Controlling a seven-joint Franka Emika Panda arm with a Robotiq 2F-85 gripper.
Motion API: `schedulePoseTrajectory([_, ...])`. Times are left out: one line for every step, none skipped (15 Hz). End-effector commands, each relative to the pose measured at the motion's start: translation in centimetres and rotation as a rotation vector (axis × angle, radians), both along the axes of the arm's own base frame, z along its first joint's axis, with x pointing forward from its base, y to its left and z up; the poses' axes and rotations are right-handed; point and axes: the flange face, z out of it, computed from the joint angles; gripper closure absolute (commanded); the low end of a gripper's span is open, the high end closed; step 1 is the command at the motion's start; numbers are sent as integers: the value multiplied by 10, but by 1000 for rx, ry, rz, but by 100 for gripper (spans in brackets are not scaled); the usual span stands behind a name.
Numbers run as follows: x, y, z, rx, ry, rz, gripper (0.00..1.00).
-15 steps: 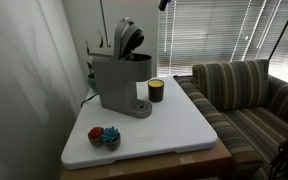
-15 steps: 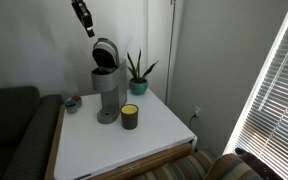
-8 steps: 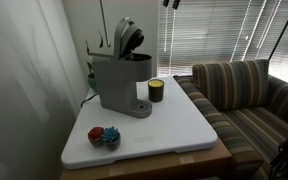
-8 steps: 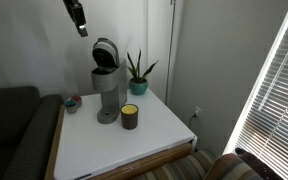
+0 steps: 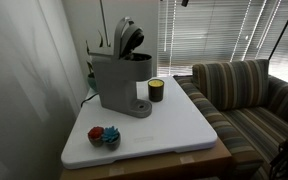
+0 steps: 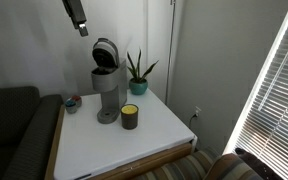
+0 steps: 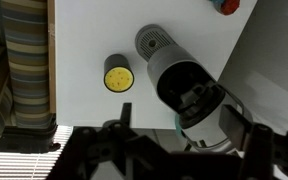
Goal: Open the coffee maker lid
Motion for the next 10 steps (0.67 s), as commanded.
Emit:
schedulePoseTrajectory([-3, -4, 6, -3, 13, 21, 0])
schedulePoseTrajectory([-3, -3, 6, 4, 11, 25, 0])
schedulePoseTrajectory([-3, -2, 7, 12, 7, 29, 0])
schedulePoseTrajectory([-3, -1, 7, 27, 3, 39, 0])
schedulePoseTrajectory([-3, -1, 7, 36, 1, 44, 0])
schedulePoseTrajectory([-3, -1, 7, 48, -1, 50, 0])
schedulePoseTrajectory([-2, -1, 8, 56, -2, 43, 0])
schedulePoseTrajectory([-2, -1, 7, 67, 1, 39, 0])
schedulePoseTrajectory([0, 4, 3, 48, -2, 28, 0])
schedulePoseTrajectory([0, 4, 4, 54, -2, 27, 0])
